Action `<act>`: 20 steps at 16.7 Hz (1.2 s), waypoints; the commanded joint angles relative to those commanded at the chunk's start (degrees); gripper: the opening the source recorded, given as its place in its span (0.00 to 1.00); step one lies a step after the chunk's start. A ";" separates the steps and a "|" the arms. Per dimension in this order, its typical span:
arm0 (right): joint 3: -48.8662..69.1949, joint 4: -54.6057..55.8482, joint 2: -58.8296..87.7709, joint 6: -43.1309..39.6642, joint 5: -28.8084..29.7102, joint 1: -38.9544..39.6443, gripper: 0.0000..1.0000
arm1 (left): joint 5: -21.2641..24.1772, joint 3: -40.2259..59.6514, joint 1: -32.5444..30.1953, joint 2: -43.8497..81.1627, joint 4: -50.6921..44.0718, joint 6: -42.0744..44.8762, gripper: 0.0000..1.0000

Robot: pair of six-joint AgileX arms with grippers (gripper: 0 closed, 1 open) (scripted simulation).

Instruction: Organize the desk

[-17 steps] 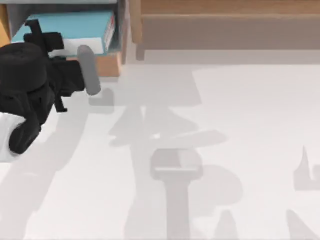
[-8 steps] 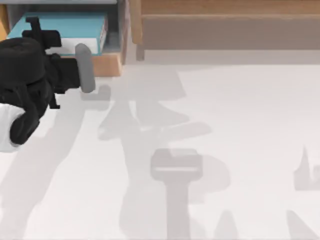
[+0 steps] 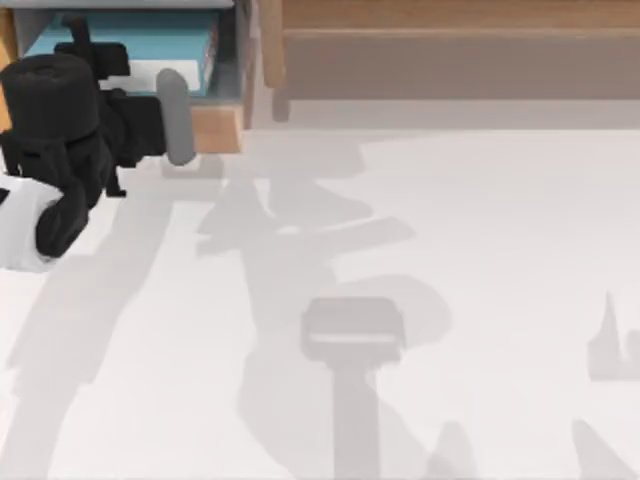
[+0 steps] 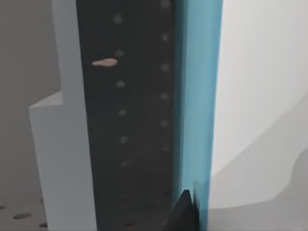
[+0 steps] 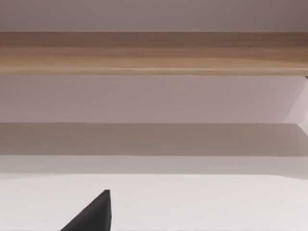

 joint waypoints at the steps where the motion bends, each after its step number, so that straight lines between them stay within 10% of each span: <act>1: 0.00 0.00 0.00 0.00 0.00 0.00 1.00 | 0.00 0.00 0.00 0.00 0.00 0.00 0.00; 3: 0.00 0.00 0.00 0.00 0.00 0.00 1.00 | 0.00 0.00 0.00 0.00 0.00 0.00 0.00; 16: 0.00 0.00 0.00 0.00 0.00 0.00 1.00 | 0.00 0.00 0.00 0.00 0.00 0.00 0.98; 20: 0.00 0.00 0.00 0.00 0.00 0.00 1.00 | 0.00 0.00 0.00 0.00 0.00 0.00 1.00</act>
